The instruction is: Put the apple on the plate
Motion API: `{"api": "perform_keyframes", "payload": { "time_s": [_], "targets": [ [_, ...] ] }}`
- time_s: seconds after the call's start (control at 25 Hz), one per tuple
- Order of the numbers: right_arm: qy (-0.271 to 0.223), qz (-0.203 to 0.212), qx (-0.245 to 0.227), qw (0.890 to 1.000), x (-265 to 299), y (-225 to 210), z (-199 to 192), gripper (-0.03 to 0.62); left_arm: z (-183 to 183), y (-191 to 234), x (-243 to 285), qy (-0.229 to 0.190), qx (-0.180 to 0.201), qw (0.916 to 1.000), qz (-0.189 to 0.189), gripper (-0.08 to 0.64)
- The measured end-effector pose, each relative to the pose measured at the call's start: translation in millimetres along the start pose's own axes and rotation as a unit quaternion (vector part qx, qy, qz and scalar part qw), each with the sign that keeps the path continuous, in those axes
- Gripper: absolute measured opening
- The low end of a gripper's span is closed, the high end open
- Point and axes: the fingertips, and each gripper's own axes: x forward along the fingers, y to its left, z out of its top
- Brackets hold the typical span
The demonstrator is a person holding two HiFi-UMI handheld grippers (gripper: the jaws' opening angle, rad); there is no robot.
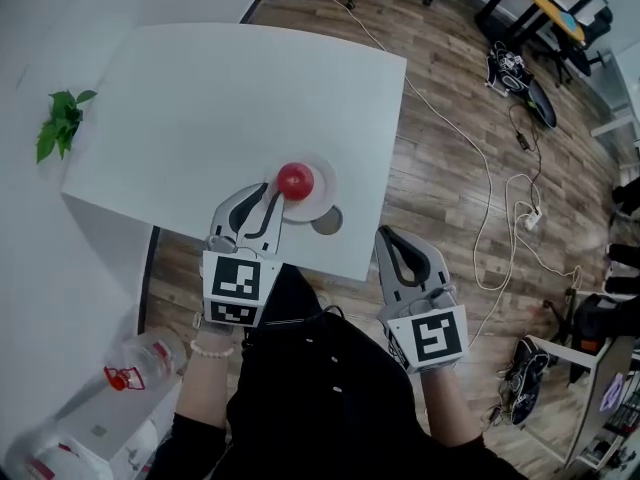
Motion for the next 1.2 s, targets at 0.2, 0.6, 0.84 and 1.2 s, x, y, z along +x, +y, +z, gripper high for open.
{"api": "perform_keyframes", "payload": {
  "time_s": [0.2, 0.6, 0.84, 1.2],
  "targets": [
    [-0.026, 0.003, -0.006, 1.0, -11.9, 3.9, 6.2, 0.042, 18.9, -12.6, -31.0, -0.024, 0.006, 0.9996, 0.013, 0.05],
    [-0.052, 0.032, -0.027, 0.998, -25.6, 18.8, 22.6, 0.042, 52.4, -40.7, -79.1, -0.05, 0.035, 0.9979, 0.02, 0.032],
    [-0.055, 0.032, -0.037, 0.997, -27.9, 27.5, 33.4, 0.041, 60.3, -42.3, -102.2, -0.052, 0.008, 0.998, 0.035, 0.029],
    [-0.063, 0.06, -0.071, 0.994, -39.3, 41.8, 40.1, 0.041, 63.4, -46.6, -120.4, -0.052, 0.017, 0.9973, 0.05, 0.025]
  ]
}}
